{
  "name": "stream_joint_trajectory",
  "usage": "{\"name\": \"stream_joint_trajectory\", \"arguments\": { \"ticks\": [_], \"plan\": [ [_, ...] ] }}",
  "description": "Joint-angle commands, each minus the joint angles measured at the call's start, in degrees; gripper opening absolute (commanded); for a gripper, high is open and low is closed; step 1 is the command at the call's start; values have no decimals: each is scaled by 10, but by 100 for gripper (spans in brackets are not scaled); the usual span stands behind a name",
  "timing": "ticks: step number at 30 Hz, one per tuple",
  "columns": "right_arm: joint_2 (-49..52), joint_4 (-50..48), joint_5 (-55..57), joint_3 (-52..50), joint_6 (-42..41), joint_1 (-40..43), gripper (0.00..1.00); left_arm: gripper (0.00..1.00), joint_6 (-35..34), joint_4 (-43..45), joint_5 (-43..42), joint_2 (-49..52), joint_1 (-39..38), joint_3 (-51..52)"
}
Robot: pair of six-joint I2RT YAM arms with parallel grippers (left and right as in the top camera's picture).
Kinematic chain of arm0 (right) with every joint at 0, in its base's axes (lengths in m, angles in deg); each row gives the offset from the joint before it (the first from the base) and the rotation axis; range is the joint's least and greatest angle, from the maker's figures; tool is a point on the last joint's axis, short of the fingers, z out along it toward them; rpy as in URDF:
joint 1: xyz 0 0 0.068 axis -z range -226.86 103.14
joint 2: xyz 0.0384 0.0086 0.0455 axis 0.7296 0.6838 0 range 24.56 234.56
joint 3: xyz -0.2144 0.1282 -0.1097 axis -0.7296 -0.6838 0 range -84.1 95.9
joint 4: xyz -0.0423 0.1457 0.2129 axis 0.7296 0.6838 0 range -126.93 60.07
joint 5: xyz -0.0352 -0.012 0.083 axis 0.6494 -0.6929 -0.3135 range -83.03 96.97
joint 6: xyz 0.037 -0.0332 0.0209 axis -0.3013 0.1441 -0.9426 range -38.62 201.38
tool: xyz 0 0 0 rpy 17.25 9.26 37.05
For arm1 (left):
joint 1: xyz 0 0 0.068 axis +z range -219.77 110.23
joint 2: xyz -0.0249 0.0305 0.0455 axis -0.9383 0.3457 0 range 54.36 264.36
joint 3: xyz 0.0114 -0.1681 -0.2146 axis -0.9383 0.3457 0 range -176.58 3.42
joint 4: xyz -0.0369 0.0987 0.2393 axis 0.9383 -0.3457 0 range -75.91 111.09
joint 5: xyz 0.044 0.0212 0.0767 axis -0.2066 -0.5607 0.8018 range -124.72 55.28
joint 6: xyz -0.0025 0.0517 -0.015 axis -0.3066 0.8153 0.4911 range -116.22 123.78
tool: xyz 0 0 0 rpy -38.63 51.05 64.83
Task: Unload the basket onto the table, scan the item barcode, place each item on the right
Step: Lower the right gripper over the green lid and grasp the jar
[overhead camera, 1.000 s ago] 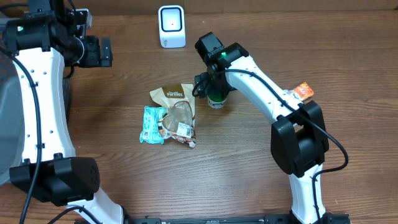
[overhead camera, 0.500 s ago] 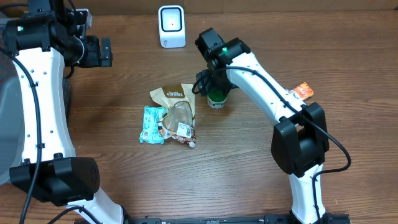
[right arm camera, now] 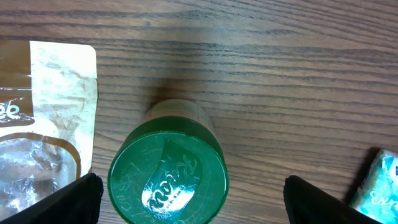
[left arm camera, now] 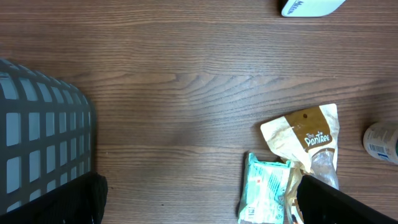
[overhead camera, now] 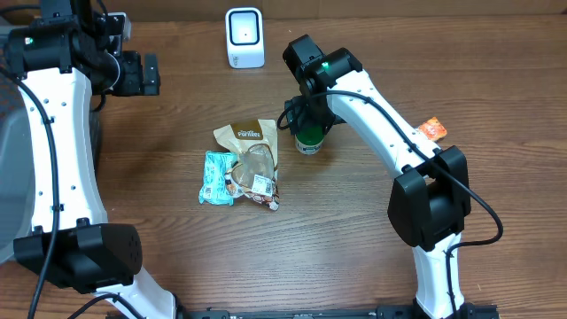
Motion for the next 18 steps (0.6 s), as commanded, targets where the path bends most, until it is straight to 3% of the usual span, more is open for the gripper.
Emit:
{"name": "stream_joint_trajectory", "arguments": {
  "ticks": [1, 18],
  "plan": [
    [2, -1, 5, 18, -1, 2, 91, 99, 11, 1, 2, 5, 0, -5],
    [2, 17, 5, 51, -1, 2, 91, 99, 11, 1, 2, 5, 0, -5]
  ]
}}
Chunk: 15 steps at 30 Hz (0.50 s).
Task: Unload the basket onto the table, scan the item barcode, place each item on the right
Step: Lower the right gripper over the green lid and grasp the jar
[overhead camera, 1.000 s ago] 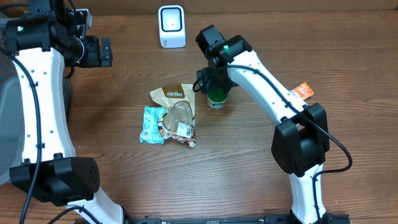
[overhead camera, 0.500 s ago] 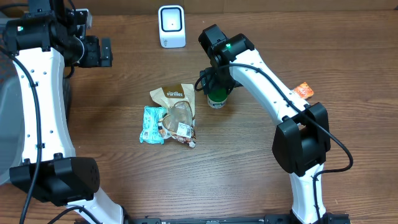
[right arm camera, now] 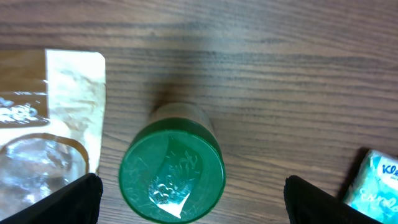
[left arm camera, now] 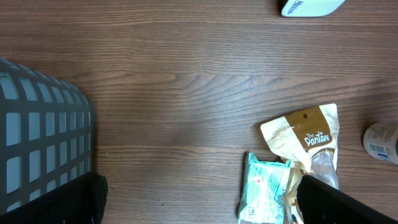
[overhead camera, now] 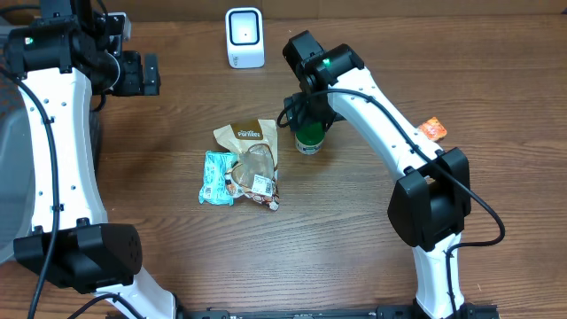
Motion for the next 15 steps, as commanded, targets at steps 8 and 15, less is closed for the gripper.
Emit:
{"name": "stream_joint_trajectory", "arguments": {
  "ticks": [8, 15],
  "plan": [
    [3, -12, 4, 18, 16, 2, 91, 99, 11, 0, 2, 5, 0, -5],
    [3, -27, 4, -14, 19, 2, 92, 100, 11, 1, 2, 5, 0, -5]
  ]
}}
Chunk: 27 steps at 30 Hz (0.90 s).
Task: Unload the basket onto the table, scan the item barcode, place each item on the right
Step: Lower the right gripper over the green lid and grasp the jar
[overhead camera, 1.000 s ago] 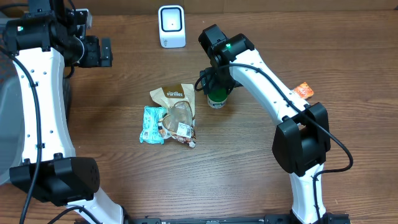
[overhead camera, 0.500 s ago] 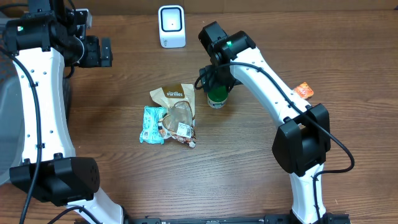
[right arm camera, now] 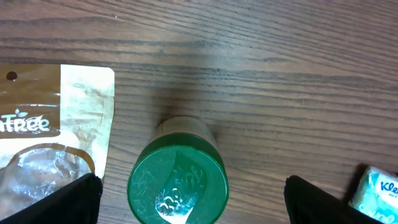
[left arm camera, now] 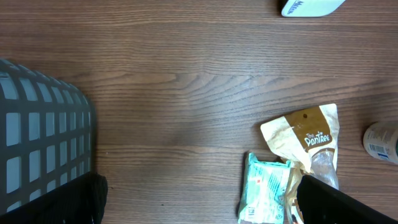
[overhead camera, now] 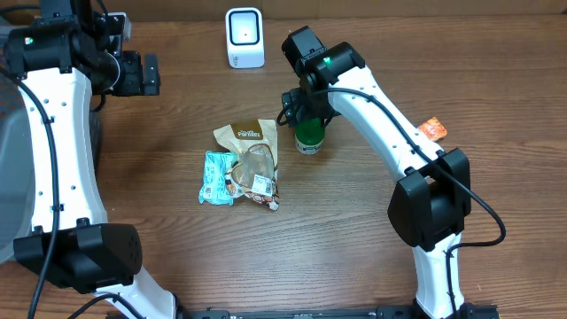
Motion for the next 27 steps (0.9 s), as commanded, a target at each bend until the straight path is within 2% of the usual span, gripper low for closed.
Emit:
{"name": "stream_joint_trajectory", "arguments": {
  "ticks": [1, 5, 22, 25, 27],
  "plan": [
    [3, -4, 3, -17, 6, 2, 92, 100, 11, 1, 2, 5, 0, -5],
    [5, -15, 2, -31, 16, 1, 95, 100, 11, 1, 2, 5, 0, -5],
    [32, -39, -5, -62, 21, 1, 94, 99, 11, 1, 2, 5, 0, -5],
    [32, -42, -5, -63, 21, 1, 86, 100, 11, 1, 2, 5, 0, -5],
    [32, -42, -5, -63, 21, 1, 77, 99, 11, 1, 2, 5, 0, -5]
  ]
}}
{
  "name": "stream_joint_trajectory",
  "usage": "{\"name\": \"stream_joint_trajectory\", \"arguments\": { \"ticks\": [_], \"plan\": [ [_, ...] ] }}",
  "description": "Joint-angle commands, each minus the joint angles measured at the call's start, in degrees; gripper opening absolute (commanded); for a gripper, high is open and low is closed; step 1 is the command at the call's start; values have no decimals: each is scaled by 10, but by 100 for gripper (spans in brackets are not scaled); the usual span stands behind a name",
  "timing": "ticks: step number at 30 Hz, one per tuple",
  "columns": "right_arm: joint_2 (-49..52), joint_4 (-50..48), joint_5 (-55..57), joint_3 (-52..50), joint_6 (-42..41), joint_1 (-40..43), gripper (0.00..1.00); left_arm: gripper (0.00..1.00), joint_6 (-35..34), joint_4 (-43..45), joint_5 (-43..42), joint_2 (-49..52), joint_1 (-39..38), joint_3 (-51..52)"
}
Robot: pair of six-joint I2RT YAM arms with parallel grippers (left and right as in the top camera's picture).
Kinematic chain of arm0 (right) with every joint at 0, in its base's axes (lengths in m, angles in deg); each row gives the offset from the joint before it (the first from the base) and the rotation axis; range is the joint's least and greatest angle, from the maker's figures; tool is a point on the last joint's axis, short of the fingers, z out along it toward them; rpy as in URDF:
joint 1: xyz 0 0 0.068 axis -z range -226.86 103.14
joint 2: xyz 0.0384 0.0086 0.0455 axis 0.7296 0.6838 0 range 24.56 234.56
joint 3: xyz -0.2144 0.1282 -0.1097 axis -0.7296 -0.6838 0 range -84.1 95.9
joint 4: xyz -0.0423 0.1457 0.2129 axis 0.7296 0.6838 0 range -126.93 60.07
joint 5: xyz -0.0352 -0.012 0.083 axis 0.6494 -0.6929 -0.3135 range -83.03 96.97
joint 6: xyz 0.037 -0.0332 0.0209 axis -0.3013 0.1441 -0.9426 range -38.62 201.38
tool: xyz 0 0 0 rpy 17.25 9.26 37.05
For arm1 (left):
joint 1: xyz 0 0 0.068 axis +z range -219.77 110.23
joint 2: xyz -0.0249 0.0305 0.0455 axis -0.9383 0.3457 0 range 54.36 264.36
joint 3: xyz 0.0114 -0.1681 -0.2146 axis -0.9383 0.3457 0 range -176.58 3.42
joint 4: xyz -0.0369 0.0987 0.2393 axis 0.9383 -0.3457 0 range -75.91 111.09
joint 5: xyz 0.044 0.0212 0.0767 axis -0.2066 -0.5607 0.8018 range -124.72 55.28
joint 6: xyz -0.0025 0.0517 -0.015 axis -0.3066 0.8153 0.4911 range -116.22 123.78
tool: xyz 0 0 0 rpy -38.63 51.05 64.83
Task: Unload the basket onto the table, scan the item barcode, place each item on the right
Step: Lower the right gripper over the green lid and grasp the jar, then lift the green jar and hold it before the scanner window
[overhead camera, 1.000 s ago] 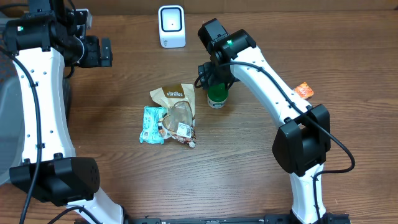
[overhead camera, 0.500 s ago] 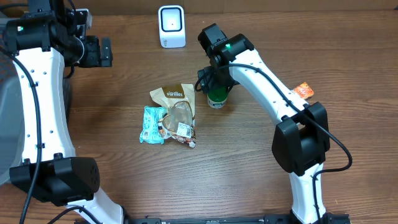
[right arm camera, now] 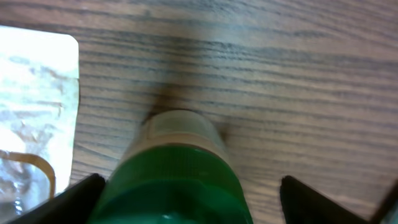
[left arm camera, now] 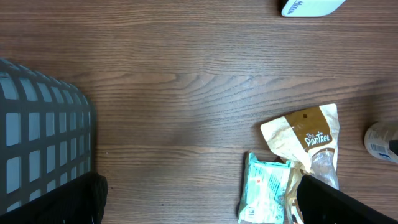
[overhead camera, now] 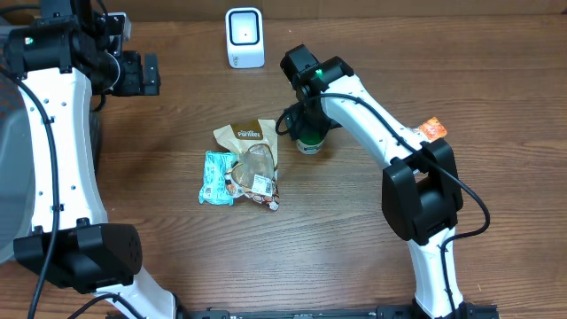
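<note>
A small bottle with a green lid point(overhead camera: 309, 140) stands upright on the wooden table, right of the pouches. In the right wrist view its lid point(right arm camera: 177, 186) looms large and blurred. My right gripper point(right arm camera: 193, 186) is open, low over the bottle, one finger point(right arm camera: 78, 196) close by the lid's left side and the other finger point(right arm camera: 339, 199) well off to the right. The white barcode scanner point(overhead camera: 244, 37) stands at the back edge. My left gripper point(overhead camera: 146, 75) hangs open at the far left, holding nothing, its fingers point(left arm camera: 62, 202) dark at the frame's bottom.
A brown snack pouch point(overhead camera: 251, 142) and a teal tissue pack point(overhead camera: 217, 177) lie left of the bottle, with a small wrapped item below them. An orange packet point(overhead camera: 432, 129) lies at the right. A grey basket point(left arm camera: 37, 130) sits by the left edge.
My right gripper has come down and closer over the bottle, so the green lid now fills the lower middle of its view. The left arm and the table's items are unchanged.
My right gripper stood open above the green-lidded bottle at each earlier moment, shifting slightly over it while the bottle stayed upright in place. Now it sits much lower around the lid. The left gripper stayed open at the far left throughout.
</note>
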Motion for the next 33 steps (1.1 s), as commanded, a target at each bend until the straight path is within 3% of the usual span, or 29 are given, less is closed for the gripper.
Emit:
{"name": "stream_joint_trajectory", "arguments": {
  "ticks": [1, 7, 18, 26, 29, 33],
  "plan": [
    [1, -3, 0, -4, -1, 1, 73, 99, 11, 1, 2, 5, 0, -5],
    [1, -2, -13, -2, -1, 1, 59, 100, 11, 1, 2, 5, 0, -5],
    [-19, 65, -180, 125, -1, 18, 58, 100, 11, 1, 2, 5, 0, -5],
    [-40, 91, -479, 257, -1, 94, 50, 100, 11, 1, 2, 5, 0, -5],
    [-40, 89, -631, 271, -8, 135, 51, 100, 11, 1, 2, 5, 0, -5],
    [-40, 91, -731, 271, -8, 169, 51, 100, 11, 1, 2, 5, 0, -5]
  ]
}}
